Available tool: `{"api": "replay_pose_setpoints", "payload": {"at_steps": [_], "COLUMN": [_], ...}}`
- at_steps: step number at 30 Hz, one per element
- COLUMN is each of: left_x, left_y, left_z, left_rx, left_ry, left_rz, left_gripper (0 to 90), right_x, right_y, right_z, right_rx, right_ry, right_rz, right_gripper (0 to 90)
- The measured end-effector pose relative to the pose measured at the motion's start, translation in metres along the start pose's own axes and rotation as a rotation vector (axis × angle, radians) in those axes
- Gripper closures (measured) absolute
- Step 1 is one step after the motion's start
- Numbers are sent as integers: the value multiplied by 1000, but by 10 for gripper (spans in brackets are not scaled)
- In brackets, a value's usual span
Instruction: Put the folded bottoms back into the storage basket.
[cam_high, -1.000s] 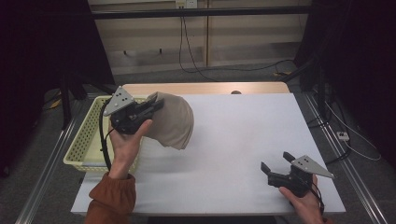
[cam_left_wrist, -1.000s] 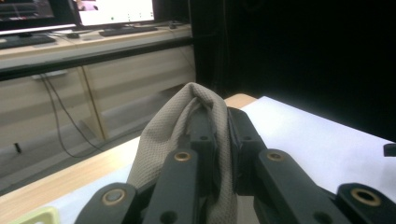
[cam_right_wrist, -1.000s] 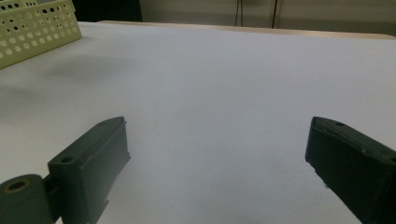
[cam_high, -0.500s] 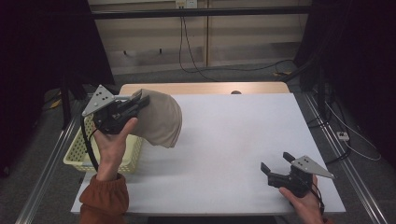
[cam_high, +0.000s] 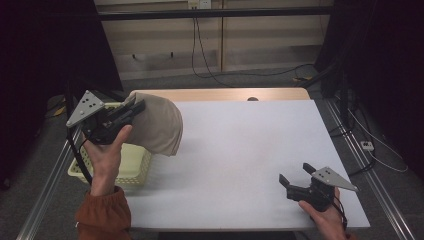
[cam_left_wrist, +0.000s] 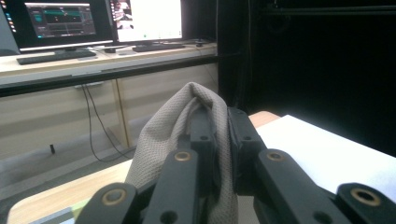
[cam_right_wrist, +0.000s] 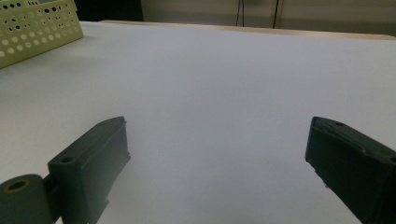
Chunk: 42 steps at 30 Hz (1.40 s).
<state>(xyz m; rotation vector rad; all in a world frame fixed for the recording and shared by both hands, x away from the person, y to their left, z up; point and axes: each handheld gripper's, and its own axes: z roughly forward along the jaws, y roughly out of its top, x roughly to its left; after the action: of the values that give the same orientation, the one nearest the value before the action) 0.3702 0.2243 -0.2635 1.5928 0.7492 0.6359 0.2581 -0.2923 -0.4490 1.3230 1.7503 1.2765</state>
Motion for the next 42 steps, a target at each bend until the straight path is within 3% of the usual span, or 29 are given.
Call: {"api": "replay_pose_setpoints", "payload": {"at_steps": [4, 6, 11, 18, 27, 42], "left_x": [2, 2, 9, 26, 46, 69], "left_y": [-1, 0, 3, 3, -5, -21], "left_z": [-5, -9, -22, -39, -49, -49], "left_rx": [6, 15, -8, -18, 27, 108], "left_ry": [14, 29, 34, 53, 60, 89], "left_rz": [-24, -3, -14, -24, -47, -87], "left_gripper": [827, 827, 827, 827, 826, 826], "right_x": [0, 0, 1, 1, 1, 1], "right_y": [0, 1, 0, 0, 0, 0], "right_z": [0, -1, -1, 0, 0, 0], "right_rx": [-4, -4, -2, -4, -1, 2], "right_ry": [1, 2, 3, 3, 6, 6], "right_rz": [-3, -2, -5, -2, -6, -8], "right_gripper": [56, 57, 57, 57, 57, 56]}}
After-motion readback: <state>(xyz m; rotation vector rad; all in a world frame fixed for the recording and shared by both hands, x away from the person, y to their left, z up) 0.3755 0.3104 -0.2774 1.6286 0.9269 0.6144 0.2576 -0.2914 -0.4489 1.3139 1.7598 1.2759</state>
